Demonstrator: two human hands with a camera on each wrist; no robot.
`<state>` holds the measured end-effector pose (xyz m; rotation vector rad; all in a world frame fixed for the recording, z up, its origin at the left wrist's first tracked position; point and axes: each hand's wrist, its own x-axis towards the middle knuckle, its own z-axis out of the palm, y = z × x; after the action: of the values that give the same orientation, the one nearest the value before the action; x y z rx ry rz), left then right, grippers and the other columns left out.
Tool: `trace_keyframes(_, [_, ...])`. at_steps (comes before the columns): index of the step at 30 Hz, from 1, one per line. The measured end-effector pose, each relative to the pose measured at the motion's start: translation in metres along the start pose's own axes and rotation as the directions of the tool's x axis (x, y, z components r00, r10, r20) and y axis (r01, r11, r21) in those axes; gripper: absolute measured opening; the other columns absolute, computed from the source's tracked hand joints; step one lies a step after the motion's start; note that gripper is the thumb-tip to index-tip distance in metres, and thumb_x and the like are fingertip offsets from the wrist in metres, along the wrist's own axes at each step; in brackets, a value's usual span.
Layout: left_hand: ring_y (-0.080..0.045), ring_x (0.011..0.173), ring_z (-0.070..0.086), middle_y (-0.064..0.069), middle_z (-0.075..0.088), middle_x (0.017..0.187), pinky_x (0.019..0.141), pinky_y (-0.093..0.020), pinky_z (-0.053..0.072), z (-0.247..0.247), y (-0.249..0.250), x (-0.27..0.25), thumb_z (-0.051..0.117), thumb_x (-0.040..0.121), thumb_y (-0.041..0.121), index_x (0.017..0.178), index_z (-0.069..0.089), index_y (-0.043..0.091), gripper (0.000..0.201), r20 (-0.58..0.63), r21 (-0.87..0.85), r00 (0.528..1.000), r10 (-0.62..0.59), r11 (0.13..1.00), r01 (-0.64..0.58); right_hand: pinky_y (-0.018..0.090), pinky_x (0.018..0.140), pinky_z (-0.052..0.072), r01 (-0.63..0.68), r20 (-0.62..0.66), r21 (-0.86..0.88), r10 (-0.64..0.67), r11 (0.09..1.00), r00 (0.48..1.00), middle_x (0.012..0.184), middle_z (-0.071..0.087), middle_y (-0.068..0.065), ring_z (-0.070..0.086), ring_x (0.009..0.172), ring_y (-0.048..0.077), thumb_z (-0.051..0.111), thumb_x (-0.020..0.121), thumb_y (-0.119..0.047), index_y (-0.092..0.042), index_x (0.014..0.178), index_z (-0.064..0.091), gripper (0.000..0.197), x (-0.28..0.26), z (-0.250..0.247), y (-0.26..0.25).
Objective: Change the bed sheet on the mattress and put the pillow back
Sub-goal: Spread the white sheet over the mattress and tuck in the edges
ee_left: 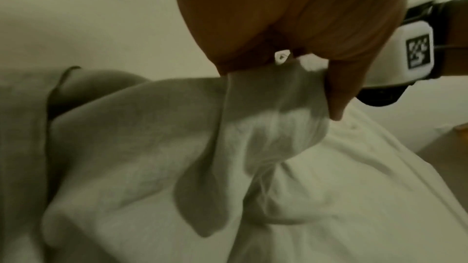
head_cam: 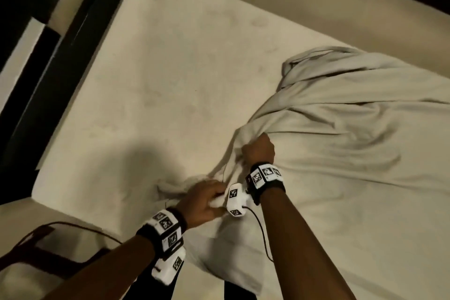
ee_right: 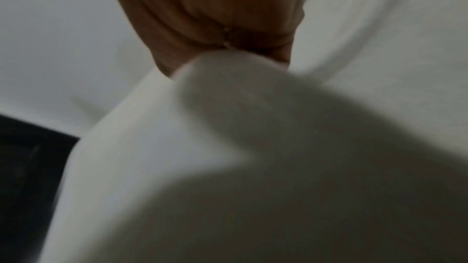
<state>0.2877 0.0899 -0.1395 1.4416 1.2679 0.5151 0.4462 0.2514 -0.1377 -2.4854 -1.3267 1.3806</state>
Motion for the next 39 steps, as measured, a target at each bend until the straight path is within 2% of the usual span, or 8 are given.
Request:
trace_keyframes(4, [-0.003, 0.081, 0.064, 0.006, 0.072, 0.089, 0.076, -0.029, 0.053, 0.025, 0.061, 0.002, 0.075, 0.087, 0.04, 0.098, 0.072, 0.021, 0.023, 0.181, -0.234, 0.966, -0.184, 0.946, 0.224, 0.038, 0.056, 0.043, 0.258, -0.179, 0.317, -0.209, 0.913, 0.961, 0.063, 0.062, 0.007, 0.059, 0.064, 0.022, 0.059, 0.07, -0.024, -0.006, 0.071, 0.063, 0.018, -0.019, -0.076, 0.067])
trace_keyframes(9, [-0.014, 0.07, 0.067, 0.001, 0.072, 0.073, 0.069, -0.032, 0.052, 0.059, 0.07, 0.047, 0.062, 0.084, 0.04, 0.08, 0.068, 0.019, 0.022, -0.323, -0.178, 0.881, -0.346, 0.936, 0.303, 0.033, 0.049, 0.038, 0.115, -0.477, 0.548, 0.196, 0.829, 0.857, 0.045, 0.05, -0.008, 0.044, 0.052, 0.014, 0.062, 0.067, -0.031, -0.012, 0.062, 0.06, 0.02, -0.024, -0.21, 0.252])
trace_keyframes(12, [-0.026, 0.085, 0.066, -0.002, 0.069, 0.089, 0.076, -0.036, 0.051, 0.076, 0.051, 0.087, 0.075, 0.084, 0.029, 0.093, 0.066, 0.017, 0.017, -0.551, 0.182, 0.805, -0.219, 0.911, 0.371, 0.045, 0.073, 0.051, -0.156, -0.523, 0.448, 0.4, 0.88, 0.753, 0.081, 0.071, 0.014, 0.066, 0.083, 0.035, 0.071, 0.067, -0.065, -0.017, 0.087, 0.069, 0.053, -0.022, -0.253, 0.373])
trace_keyframes(15, [-0.033, 0.107, 0.06, -0.01, 0.064, 0.114, 0.094, -0.042, 0.047, 0.089, 0.027, 0.124, 0.087, 0.071, 0.047, 0.124, 0.059, 0.011, 0.07, -0.452, 0.274, 0.842, -0.295, 0.852, 0.446, 0.046, 0.092, 0.045, -0.301, -0.535, 0.255, 0.393, 0.919, 0.748, 0.114, 0.065, 0.031, 0.06, 0.109, 0.045, 0.074, 0.079, -0.019, 0.001, 0.12, 0.059, 0.048, -0.033, -0.255, 0.405])
trace_keyframes(20, [-0.026, 0.108, 0.064, -0.004, 0.066, 0.118, 0.092, -0.036, 0.051, 0.126, 0.051, 0.154, 0.079, 0.053, 0.075, 0.139, 0.048, 0.022, 0.106, 0.069, 0.415, 0.843, -0.534, 0.783, 0.463, 0.041, 0.088, 0.047, -0.022, -0.532, 0.039, 0.039, 0.999, 0.846, 0.113, 0.058, 0.025, 0.061, 0.096, 0.04, 0.071, 0.079, 0.002, 0.0, 0.115, 0.062, 0.037, -0.029, -0.207, 0.378])
trace_keyframes(28, [-0.002, 0.072, 0.058, 0.007, 0.065, 0.072, 0.066, -0.024, 0.044, 0.182, 0.092, 0.107, 0.068, 0.073, 0.005, 0.074, 0.071, 0.014, 0.01, 0.225, -0.207, 0.92, -0.32, 0.907, 0.366, 0.043, 0.088, 0.044, 0.492, -0.149, -0.241, -0.533, 0.836, 0.833, 0.113, 0.064, 0.015, 0.059, 0.104, 0.037, 0.06, 0.093, -0.031, -0.009, 0.12, 0.06, 0.035, -0.001, -0.141, 0.223])
trace_keyframes(34, [-0.002, 0.054, 0.05, 0.011, 0.055, 0.055, 0.055, -0.026, 0.037, 0.146, 0.087, 0.046, 0.077, 0.056, 0.038, 0.053, 0.066, 0.025, 0.017, 0.311, -0.273, 0.865, -0.394, 0.835, 0.478, 0.041, 0.09, 0.05, 0.154, 0.119, -0.527, -0.106, 0.836, 0.987, 0.129, 0.056, 0.014, 0.06, 0.117, 0.033, 0.075, 0.072, -0.065, -0.008, 0.135, 0.042, 0.092, 0.03, -0.095, 0.185])
trace_keyframes(39, [-0.003, 0.068, 0.057, 0.006, 0.063, 0.077, 0.061, -0.015, 0.045, 0.083, 0.073, 0.011, 0.086, 0.062, 0.023, 0.08, 0.065, 0.025, 0.027, 0.251, -0.389, 0.845, -0.472, 0.751, 0.534, 0.041, 0.089, 0.05, 0.14, 0.129, -0.718, -0.067, 0.682, 0.989, 0.132, 0.059, 0.009, 0.061, 0.118, 0.032, 0.057, 0.089, -0.039, -0.016, 0.134, 0.057, 0.051, 0.024, -0.086, 0.202])
